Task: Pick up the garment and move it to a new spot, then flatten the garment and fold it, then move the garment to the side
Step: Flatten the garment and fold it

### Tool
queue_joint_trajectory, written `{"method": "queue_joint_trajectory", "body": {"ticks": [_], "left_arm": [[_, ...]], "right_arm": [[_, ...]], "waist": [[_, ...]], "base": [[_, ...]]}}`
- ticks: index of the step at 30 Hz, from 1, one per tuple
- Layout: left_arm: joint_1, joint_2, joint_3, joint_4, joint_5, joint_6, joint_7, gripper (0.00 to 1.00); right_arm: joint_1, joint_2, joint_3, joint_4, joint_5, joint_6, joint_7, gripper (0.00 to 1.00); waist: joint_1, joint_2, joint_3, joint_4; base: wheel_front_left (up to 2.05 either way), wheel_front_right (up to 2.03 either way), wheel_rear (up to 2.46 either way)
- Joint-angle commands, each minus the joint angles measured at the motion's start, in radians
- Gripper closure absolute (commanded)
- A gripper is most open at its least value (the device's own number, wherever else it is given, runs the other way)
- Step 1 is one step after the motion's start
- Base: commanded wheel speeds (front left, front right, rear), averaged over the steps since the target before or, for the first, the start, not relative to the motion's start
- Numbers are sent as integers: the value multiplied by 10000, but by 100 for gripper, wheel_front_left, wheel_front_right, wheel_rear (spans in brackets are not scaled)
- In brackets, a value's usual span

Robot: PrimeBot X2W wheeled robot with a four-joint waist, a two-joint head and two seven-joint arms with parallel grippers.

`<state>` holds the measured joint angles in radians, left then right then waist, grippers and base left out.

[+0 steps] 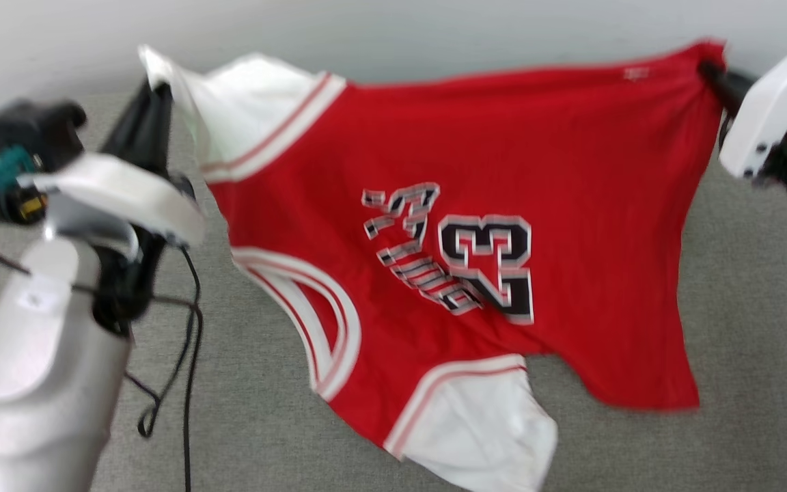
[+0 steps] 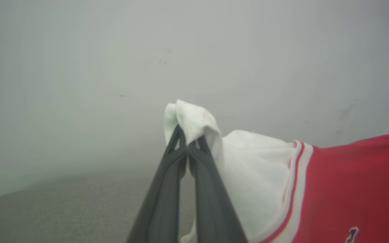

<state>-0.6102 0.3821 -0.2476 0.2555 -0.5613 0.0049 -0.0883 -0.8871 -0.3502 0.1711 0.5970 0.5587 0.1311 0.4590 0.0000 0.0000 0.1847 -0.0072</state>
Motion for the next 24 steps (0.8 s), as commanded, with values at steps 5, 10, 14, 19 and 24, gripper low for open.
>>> {"method": "queue_joint_trajectory", "body": {"ticks": [5, 10, 14, 19, 24], "left_arm": [[-2240, 39, 110, 1043, 42, -204, 124, 100], [-4300, -44, 119, 2095, 280, -212, -90, 100], [-5847, -6, 119, 2924, 508, -206, -251, 100], [-7368, 49, 77, 3894, 661, -295, -383, 100], [-8346, -33, -14, 4759, 715, -422, -477, 100]], "right_arm": [[-1508, 266, -216, 439, -572, -7, -1200, 100], [-2857, 284, -356, 726, -927, -7, -2156, 100], [-3884, 298, -608, 989, -1258, -7, -2825, 100], [-4998, 362, -856, 1390, -1538, -10, -3352, 100], [-5712, 419, -848, 1772, -1614, -10, -3617, 100]], "waist": [[0, 0, 266, -149], [0, 0, 706, -123], [0, 0, 1090, -55], [0, 0, 1567, -7], [0, 0, 2169, 87]], "base": [[0, 0, 0], [0, 0, 0], [0, 0, 0], [0, 0, 0], [0, 0, 0]]}}
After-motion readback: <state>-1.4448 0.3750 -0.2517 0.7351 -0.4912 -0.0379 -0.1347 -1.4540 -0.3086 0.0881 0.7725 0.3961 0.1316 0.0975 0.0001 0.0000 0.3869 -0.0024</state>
